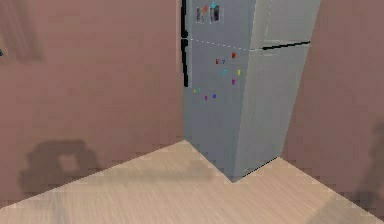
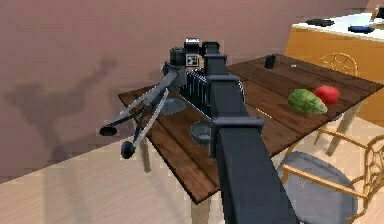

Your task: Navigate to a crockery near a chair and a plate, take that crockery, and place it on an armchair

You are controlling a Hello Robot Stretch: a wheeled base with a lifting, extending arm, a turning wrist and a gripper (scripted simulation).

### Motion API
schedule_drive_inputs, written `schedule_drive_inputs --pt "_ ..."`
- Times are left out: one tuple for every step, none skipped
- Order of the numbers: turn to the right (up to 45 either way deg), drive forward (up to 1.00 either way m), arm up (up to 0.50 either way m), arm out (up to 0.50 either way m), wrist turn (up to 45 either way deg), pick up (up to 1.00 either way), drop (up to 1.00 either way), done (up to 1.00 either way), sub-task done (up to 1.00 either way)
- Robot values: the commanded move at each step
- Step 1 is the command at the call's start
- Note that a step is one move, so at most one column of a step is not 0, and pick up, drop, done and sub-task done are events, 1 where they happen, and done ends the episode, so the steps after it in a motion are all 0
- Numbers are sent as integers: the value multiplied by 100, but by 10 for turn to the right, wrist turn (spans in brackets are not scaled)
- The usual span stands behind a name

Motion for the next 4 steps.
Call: schedule_drive_inputs --pt "0 0 0 0 450 0 0 0 0" --pt "0 0 0 0 450 0 0 0 0" --pt "0 0 0 0 450 0 0 0 0" --pt "0 0 0 0 330 0 0 0 0"
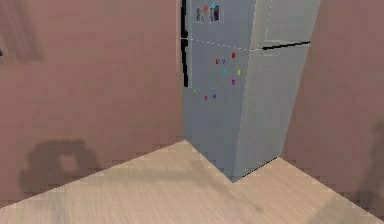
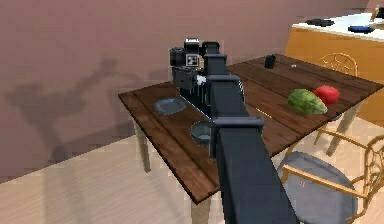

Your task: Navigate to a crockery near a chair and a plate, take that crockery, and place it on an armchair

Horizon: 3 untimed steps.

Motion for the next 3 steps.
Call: schedule_drive_inputs --pt "0 0 -24 0 0 0 0 0 0" --pt "0 0 0 0 0 100 0 0 0" --pt "0 0 10 0 0 0 0 0 0"
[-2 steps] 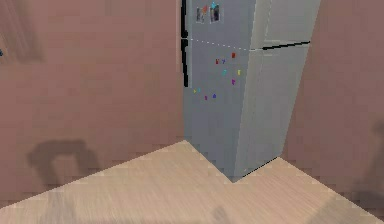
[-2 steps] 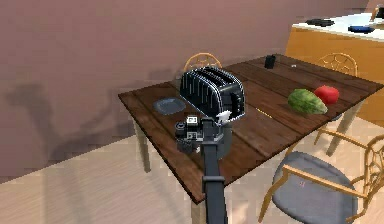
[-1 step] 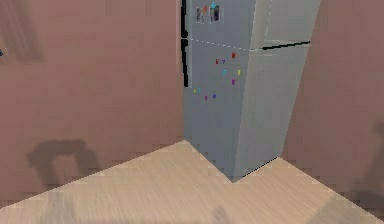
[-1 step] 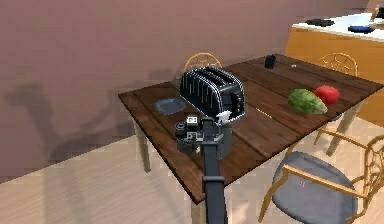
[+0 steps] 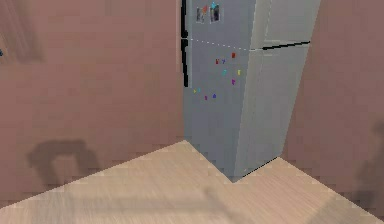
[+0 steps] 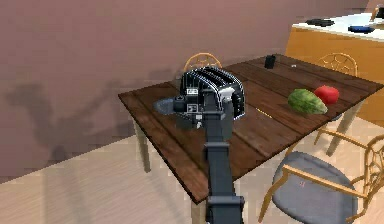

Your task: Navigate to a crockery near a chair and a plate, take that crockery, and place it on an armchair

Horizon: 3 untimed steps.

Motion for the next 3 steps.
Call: schedule_drive_inputs --pt "0 0 14 0 0 0 0 0 0" --pt "0 0 0 0 -450 0 0 0 0" --pt "0 0 0 0 -450 0 0 0 0"
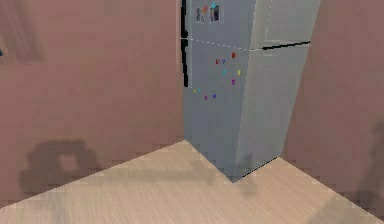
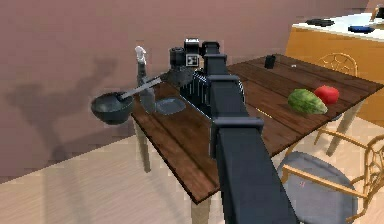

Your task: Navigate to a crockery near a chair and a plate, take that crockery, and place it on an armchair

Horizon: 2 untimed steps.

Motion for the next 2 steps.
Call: schedule_drive_inputs --pt "0 0 0 0 -450 0 0 0 0" --pt "0 0 0 0 -270 0 0 0 0"
